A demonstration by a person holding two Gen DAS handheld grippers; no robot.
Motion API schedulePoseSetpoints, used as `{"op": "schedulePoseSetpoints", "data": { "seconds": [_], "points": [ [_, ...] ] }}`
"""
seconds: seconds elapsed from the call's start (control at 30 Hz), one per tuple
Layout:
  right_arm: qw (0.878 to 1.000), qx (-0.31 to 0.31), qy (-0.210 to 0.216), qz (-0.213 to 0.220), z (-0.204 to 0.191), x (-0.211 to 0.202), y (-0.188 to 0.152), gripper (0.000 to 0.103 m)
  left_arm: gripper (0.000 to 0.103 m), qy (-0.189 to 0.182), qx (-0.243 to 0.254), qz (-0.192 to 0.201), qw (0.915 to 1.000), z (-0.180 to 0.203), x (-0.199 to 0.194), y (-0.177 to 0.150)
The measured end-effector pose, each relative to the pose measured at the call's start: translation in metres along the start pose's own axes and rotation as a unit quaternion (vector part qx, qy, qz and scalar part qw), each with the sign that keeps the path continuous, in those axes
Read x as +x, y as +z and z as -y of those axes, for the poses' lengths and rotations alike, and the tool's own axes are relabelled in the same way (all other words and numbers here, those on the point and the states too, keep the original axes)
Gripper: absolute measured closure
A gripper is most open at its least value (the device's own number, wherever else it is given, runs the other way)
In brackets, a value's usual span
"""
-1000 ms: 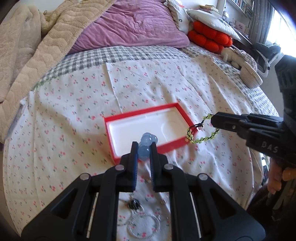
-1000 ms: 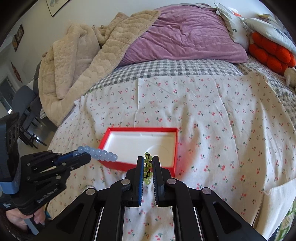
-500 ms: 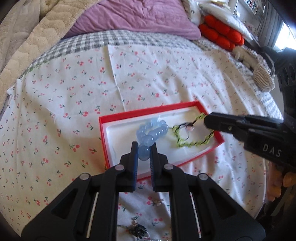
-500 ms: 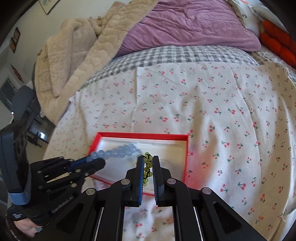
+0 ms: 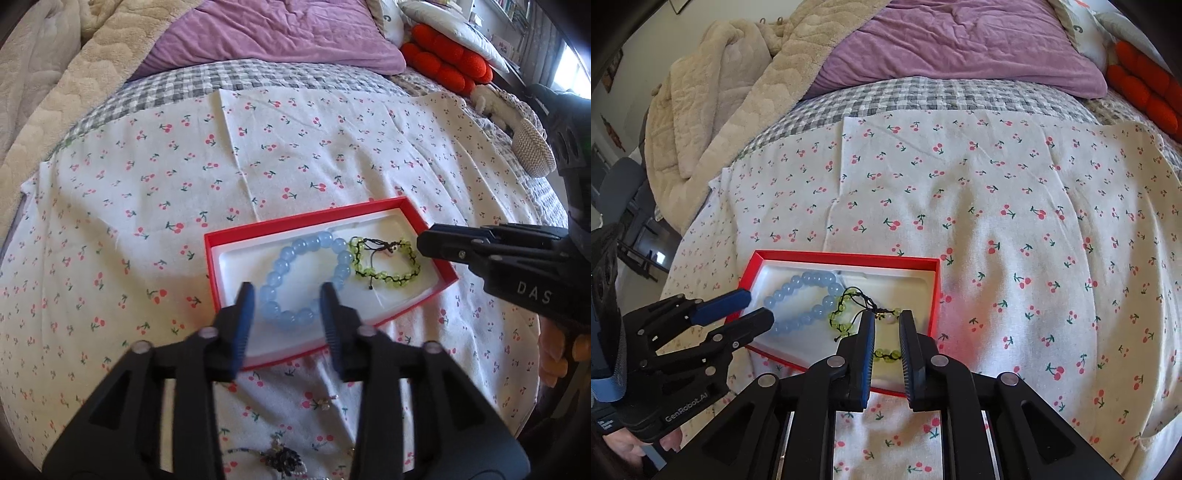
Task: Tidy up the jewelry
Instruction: 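Open both grippers to drop the bracelets into the red box, then grasp the thin green-and-black beaded bracelet with the left gripper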
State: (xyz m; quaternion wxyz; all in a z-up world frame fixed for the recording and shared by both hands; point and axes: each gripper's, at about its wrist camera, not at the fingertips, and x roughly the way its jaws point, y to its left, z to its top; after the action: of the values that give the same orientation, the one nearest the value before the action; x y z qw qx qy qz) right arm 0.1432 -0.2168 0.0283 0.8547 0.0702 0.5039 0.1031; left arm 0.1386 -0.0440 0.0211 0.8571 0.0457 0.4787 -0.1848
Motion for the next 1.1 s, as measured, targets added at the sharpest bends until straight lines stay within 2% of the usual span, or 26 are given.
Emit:
{"op": "schedulePoseSetpoints", "data": {
  "seconds": [0.07,0.13,0.2,0.3,0.43,0.5,0.53,0.57,0.77,1.1],
  "points": [
    [1.0,-0.004,-0.006,0.0,-0.001,-0.005,-0.002,0.089,0.057,0.001,-0.002,0.001,1.0,-0.001,-0.006,-0.003],
    [1.0,-0.007,-0.011,0.002,-0.003,-0.01,-0.005,0.089,0.05,0.004,-0.005,0.001,1.0,-0.001,-0.011,-0.006],
    [1.0,-0.013,-0.017,0.004,-0.005,-0.017,-0.009,0.088,0.038,0.008,-0.007,0.002,0.9999,-0.003,-0.017,-0.011],
    [0.999,-0.023,-0.025,0.0,-0.009,-0.024,-0.019,0.087,0.027,0.016,-0.011,0.002,0.9998,-0.007,-0.027,-0.02],
    [0.999,-0.032,-0.037,-0.01,-0.013,-0.03,-0.035,0.081,0.022,0.027,-0.023,-0.007,0.9993,-0.015,-0.036,-0.034],
    [0.999,-0.031,-0.039,-0.01,-0.013,-0.034,-0.042,0.069,0.021,0.032,-0.026,-0.012,0.9991,-0.019,-0.041,-0.044],
    [0.999,-0.03,-0.04,-0.008,-0.014,-0.036,-0.046,0.046,0.02,0.035,-0.026,-0.014,0.999,-0.02,-0.043,-0.049],
    [0.999,-0.029,-0.041,-0.003,-0.014,-0.039,-0.05,0.031,0.02,0.036,-0.026,-0.015,0.9989,-0.02,-0.044,-0.052],
    [0.998,-0.034,-0.045,0.002,-0.022,-0.048,-0.072,0.027,0.019,0.04,-0.029,-0.034,0.9982,-0.027,-0.049,-0.079],
    [0.994,-0.081,-0.061,-0.03,-0.044,-0.026,-0.118,0.022,0.017,0.045,-0.027,-0.054,0.9972,-0.044,-0.053,-0.127]
  ]
}}
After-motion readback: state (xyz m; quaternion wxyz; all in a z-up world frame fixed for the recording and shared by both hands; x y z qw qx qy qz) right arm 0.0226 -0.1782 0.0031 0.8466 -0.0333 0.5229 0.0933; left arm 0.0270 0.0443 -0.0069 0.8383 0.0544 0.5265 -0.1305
